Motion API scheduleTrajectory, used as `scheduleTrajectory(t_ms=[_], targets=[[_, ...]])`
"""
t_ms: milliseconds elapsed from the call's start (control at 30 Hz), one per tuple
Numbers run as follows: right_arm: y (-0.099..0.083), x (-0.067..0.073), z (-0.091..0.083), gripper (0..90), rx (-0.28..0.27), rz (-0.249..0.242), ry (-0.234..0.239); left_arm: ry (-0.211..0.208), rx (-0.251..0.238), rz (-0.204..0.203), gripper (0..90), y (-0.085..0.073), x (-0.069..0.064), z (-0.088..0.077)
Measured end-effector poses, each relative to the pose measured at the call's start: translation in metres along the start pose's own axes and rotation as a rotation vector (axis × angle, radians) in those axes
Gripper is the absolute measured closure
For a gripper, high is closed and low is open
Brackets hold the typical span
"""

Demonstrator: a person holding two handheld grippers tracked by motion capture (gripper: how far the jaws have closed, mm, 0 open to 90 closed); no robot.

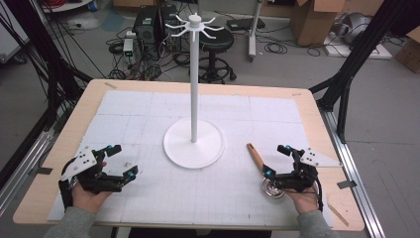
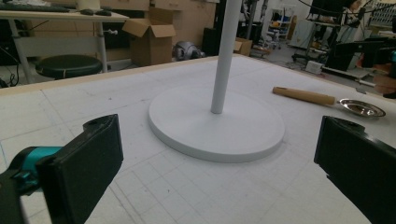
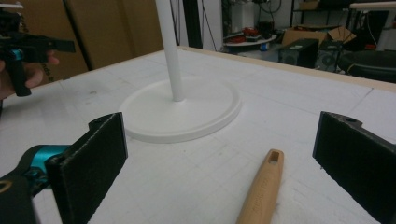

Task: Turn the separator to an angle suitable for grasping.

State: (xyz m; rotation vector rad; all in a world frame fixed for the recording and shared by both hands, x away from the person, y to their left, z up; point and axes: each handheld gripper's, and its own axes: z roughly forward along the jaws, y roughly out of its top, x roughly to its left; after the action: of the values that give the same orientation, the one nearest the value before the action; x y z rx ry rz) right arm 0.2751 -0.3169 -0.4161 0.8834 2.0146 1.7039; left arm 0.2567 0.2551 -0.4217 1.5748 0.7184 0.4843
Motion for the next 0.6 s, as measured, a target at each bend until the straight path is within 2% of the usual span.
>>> scheduleTrajectory(t_ms=[100,200,233,267,300,400,433,567,600], targets=[[0.000,-0.001,0.000,2.6,0.020,-0.007,-0.010,0.001,0.006,-0.003,1.7,0.000,0.000,0.001],[0.000,-0.004,0.001,7.5,0.037,-0.021,-0.035,0.006,0.012,-0.003,1.7,-0.001,0.001,0.002],[0.000,-0.006,0.001,14.4,0.036,-0.022,-0.046,0.008,0.015,-0.004,1.7,-0.001,0.001,0.002],[0.000,-0.010,0.002,27.1,0.034,-0.015,-0.062,0.007,0.021,-0.004,1.7,-0.001,0.002,0.003],[0.000,-0.010,0.002,27.1,0.034,-0.015,-0.062,0.007,0.021,-0.004,1.7,-0.001,0.002,0.003],[0.002,-0.016,0.004,41.9,0.039,-0.014,-0.098,0.012,0.025,-0.011,1.8,-0.002,0.001,0.004],[0.003,-0.017,0.005,53.3,0.055,-0.018,-0.121,0.011,0.028,-0.010,1.7,-0.002,0.001,0.004],[0.004,-0.020,0.007,73.7,0.105,-0.025,-0.146,0.012,0.040,-0.011,1.8,-0.002,0.002,0.005],[0.004,-0.020,0.007,73.7,0.105,-0.025,-0.146,0.012,0.040,-0.011,1.8,-0.002,0.002,0.005]])
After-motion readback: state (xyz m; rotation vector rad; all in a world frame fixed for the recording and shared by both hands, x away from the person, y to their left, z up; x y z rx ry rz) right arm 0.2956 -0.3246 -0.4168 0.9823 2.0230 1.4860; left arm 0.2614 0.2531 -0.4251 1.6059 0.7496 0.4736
